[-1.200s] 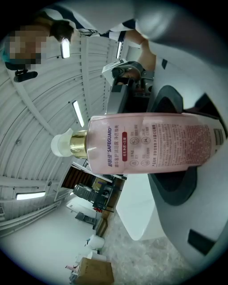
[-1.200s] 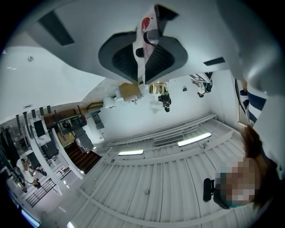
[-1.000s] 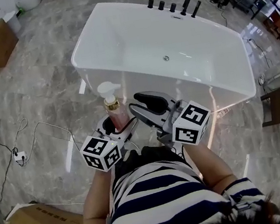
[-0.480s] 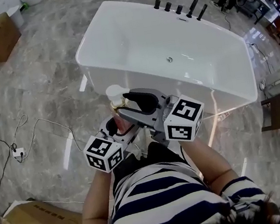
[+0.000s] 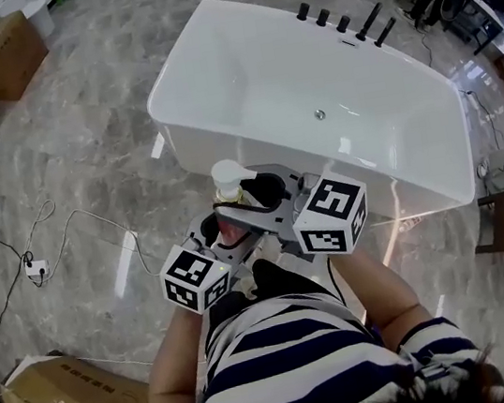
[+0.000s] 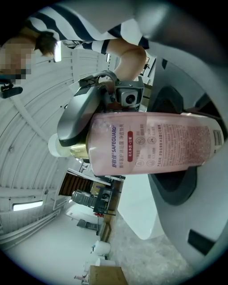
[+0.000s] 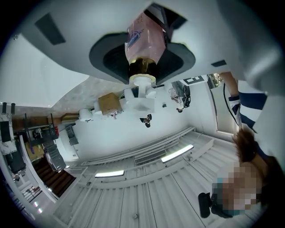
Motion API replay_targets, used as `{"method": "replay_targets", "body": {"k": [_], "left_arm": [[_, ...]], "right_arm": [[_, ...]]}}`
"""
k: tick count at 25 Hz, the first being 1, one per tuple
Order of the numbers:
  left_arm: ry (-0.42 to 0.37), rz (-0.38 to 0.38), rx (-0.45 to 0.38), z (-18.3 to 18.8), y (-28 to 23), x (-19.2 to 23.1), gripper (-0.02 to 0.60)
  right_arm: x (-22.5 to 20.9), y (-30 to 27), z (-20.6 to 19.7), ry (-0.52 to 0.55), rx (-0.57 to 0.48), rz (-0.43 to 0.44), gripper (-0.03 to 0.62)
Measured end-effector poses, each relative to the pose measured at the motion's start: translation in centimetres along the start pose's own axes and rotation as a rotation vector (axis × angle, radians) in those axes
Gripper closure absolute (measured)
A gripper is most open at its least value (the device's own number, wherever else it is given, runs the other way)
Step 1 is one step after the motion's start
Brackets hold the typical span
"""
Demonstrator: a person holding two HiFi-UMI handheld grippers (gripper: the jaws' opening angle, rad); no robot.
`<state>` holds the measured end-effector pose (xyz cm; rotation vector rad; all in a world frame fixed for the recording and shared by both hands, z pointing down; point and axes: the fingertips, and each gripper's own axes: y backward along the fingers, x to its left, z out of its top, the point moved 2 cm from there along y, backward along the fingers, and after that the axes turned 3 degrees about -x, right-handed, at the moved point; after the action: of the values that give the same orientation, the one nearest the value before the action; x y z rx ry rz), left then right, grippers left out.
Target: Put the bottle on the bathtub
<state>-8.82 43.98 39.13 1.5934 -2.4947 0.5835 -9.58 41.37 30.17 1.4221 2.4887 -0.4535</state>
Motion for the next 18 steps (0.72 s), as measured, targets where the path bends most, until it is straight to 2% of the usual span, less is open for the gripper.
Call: {"method": "replay_targets", "body": {"k": [8,18], "left_arm": [[0.003,0.030,-0.005,2.3,-2.2,4.1,0.268],[-0.038,0.089,0.018,5.1,-4.9,9.3,0.268]], "right_arm": [[-4.2,-2.0,2.1,-0.011,-0.007,0.058,0.398],[-9.4,-4.2,4.9,-0.019,-0.014,0.107,0.398]]}}
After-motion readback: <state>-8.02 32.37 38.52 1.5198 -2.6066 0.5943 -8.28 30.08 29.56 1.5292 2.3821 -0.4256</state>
